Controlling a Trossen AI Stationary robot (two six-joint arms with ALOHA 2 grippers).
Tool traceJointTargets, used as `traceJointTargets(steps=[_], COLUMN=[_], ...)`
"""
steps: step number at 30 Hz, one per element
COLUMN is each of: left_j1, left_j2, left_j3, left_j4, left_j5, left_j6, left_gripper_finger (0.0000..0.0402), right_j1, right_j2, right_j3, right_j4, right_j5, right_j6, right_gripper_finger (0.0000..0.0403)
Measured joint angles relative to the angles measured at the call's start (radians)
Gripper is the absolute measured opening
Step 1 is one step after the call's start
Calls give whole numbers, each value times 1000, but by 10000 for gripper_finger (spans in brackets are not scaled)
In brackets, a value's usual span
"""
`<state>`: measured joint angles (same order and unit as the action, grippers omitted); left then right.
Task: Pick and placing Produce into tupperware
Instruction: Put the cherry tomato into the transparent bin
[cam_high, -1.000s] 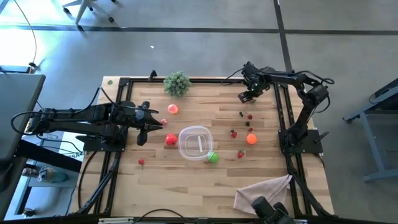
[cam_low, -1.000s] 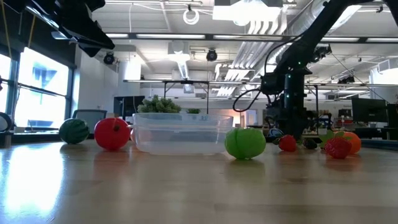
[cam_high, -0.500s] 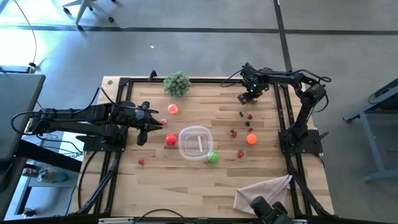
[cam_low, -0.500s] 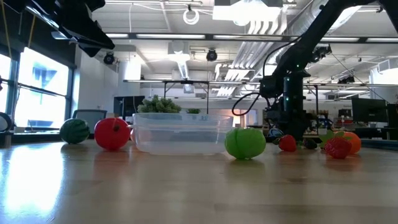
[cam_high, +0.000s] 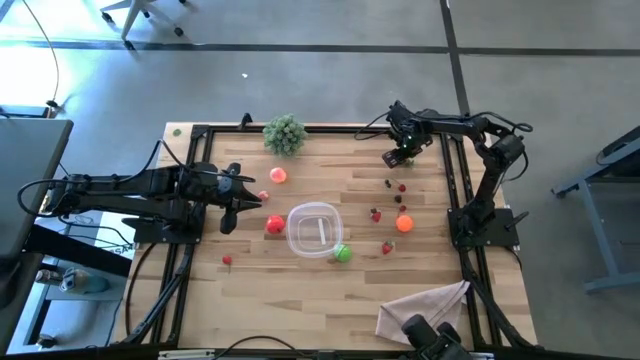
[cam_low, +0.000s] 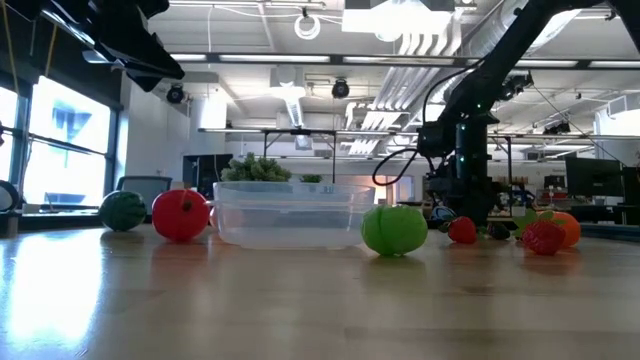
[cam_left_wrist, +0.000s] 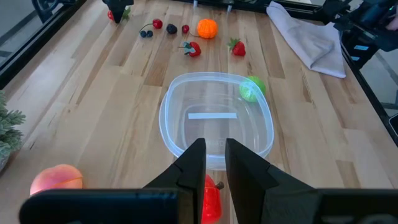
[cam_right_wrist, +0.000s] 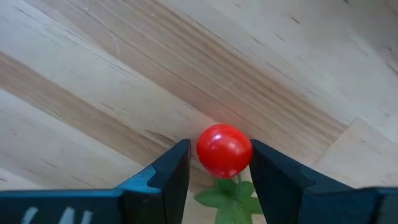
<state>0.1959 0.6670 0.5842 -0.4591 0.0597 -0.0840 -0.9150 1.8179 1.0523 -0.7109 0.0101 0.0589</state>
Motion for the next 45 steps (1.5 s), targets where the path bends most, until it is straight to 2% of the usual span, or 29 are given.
traceJointTargets(steps=[16, 25, 39, 42, 45], left_j1=[0, 0, 0, 0, 0], left_j2=[0, 0, 0, 0, 0], left_j3=[0, 0, 0, 0, 0], left_j4=[0, 0, 0, 0, 0], left_j5=[0, 0, 0, 0, 0], left_j6=[0, 0, 0, 0, 0], left_gripper_finger=[51, 51, 51, 51, 51], right_j1=[0, 0, 0, 0, 1], right_j2=[2, 2, -13, -52, -110], right_j3=[-1, -1, -1, -3, -2], right_j4=[8, 11, 5, 25, 26], right_j5=[3, 0, -9, -33, -106], right_j6=[-10, 18, 11, 11, 10], right_gripper_finger=[153, 112, 108, 107, 107])
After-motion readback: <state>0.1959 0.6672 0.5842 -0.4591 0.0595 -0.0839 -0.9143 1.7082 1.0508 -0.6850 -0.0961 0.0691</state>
